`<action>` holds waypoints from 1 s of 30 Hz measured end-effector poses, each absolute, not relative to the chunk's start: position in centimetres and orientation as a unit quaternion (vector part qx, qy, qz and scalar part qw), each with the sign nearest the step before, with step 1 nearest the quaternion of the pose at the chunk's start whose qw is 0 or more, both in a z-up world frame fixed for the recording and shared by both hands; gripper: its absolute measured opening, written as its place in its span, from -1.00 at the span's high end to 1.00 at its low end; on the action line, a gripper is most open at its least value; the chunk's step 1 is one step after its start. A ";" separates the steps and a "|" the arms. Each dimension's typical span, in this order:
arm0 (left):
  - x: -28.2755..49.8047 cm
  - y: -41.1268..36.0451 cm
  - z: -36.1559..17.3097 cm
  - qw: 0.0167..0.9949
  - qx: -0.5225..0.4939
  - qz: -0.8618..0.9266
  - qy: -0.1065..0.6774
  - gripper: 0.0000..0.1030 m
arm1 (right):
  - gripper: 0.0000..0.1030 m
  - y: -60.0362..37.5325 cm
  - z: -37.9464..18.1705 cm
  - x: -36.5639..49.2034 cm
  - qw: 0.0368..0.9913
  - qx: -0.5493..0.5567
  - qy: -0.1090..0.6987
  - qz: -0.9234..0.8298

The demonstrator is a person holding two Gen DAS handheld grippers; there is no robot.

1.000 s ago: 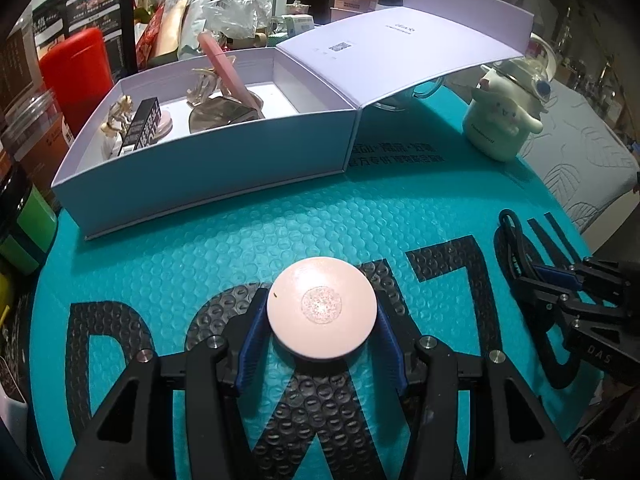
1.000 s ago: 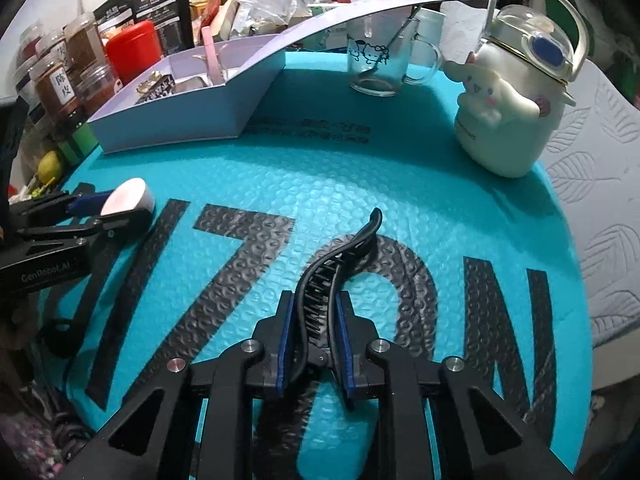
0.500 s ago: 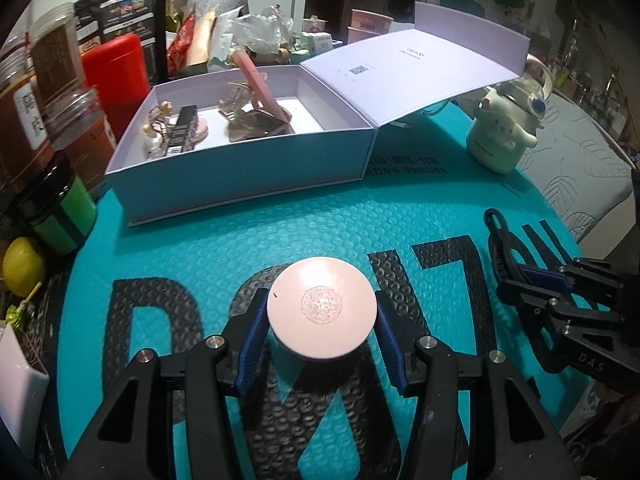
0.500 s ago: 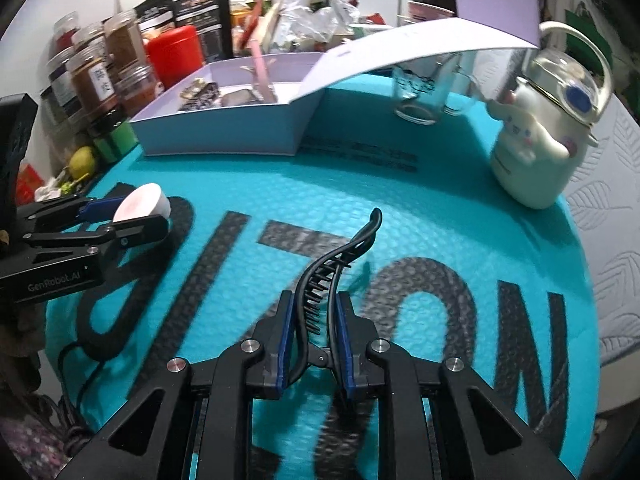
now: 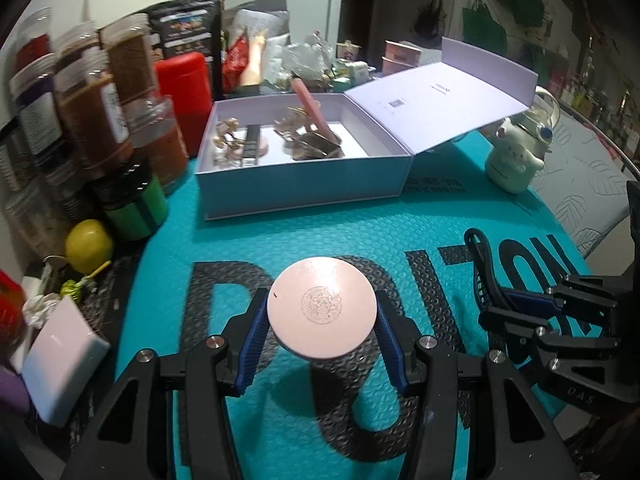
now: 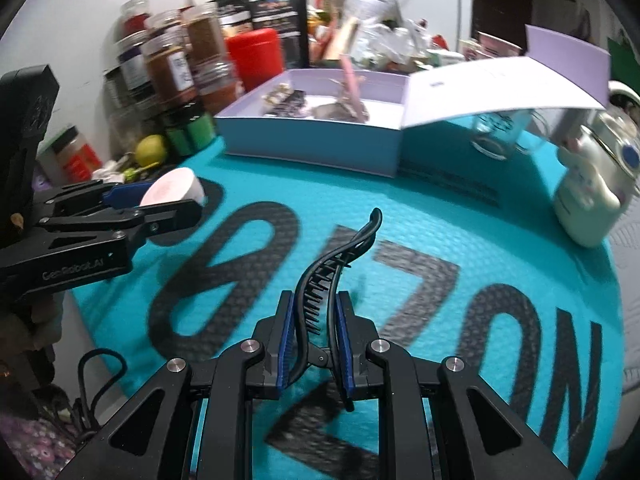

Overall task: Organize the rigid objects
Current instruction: 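Lift the compact and claw clip and carry both toward the white box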

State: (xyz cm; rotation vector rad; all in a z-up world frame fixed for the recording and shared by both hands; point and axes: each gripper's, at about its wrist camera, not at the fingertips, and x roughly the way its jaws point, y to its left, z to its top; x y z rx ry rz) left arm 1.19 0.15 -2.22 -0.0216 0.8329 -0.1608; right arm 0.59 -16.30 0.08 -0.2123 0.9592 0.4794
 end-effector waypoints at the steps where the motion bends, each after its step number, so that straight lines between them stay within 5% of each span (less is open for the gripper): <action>1: 0.9 0.4 -2.0 0.913 -0.012 -0.075 0.401 0.02 | 0.62 -16.0 0.2 0.4 0.854 -0.102 0.454 0.234; 30: 3.9 3.1 4.4 0.943 -0.007 -0.043 0.330 0.02 | 0.61 -11.7 5.6 4.1 0.862 -0.111 0.400 0.291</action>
